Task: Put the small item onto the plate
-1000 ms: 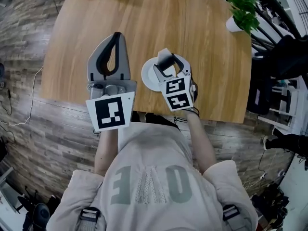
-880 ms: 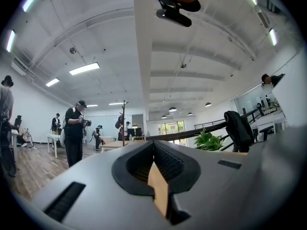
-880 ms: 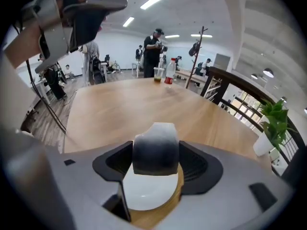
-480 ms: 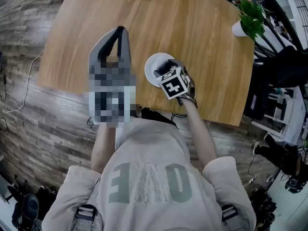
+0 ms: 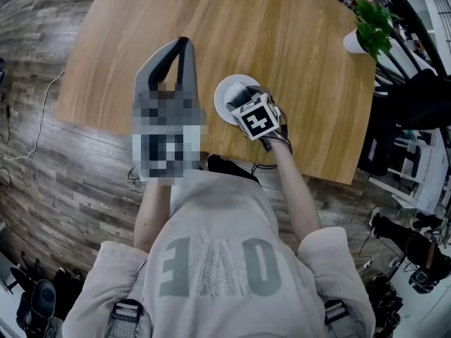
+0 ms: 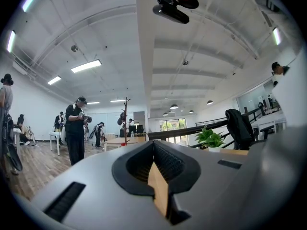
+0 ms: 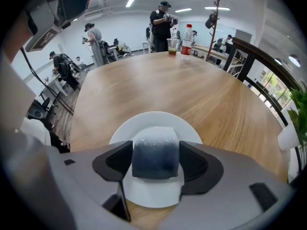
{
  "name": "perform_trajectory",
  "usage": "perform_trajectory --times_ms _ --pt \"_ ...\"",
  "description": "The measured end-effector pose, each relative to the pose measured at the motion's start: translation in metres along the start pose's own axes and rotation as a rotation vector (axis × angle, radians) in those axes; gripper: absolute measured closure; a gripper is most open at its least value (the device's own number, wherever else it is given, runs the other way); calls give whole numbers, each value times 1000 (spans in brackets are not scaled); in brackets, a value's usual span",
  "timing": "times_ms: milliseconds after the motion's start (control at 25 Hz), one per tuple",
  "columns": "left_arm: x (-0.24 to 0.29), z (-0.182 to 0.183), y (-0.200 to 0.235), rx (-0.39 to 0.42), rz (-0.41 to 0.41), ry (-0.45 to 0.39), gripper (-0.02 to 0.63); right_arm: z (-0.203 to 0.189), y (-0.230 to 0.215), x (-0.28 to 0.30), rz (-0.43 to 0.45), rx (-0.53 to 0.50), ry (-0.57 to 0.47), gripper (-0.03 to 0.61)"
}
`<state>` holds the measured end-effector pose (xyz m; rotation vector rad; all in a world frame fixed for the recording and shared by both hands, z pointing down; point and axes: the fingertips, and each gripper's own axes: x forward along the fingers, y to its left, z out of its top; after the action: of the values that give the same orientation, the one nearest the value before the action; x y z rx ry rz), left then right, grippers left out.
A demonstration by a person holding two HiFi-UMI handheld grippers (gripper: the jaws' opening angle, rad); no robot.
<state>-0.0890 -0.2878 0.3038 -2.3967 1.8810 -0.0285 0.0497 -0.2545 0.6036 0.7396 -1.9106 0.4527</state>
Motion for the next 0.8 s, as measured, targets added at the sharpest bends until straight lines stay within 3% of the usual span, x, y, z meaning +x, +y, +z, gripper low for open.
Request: perform_trajectory --times_ms 120,360,800 --pt "-1 -1 1 6 -2 3 604 1 5 1 18 -12 11 270" --pt "-3 4 0 13 -12 -9 604 -4 -1 2 7 97 -38 270" --pt "-3 8 -16 54 -42 -13 604 -8 -3 4 3 111 -75 265"
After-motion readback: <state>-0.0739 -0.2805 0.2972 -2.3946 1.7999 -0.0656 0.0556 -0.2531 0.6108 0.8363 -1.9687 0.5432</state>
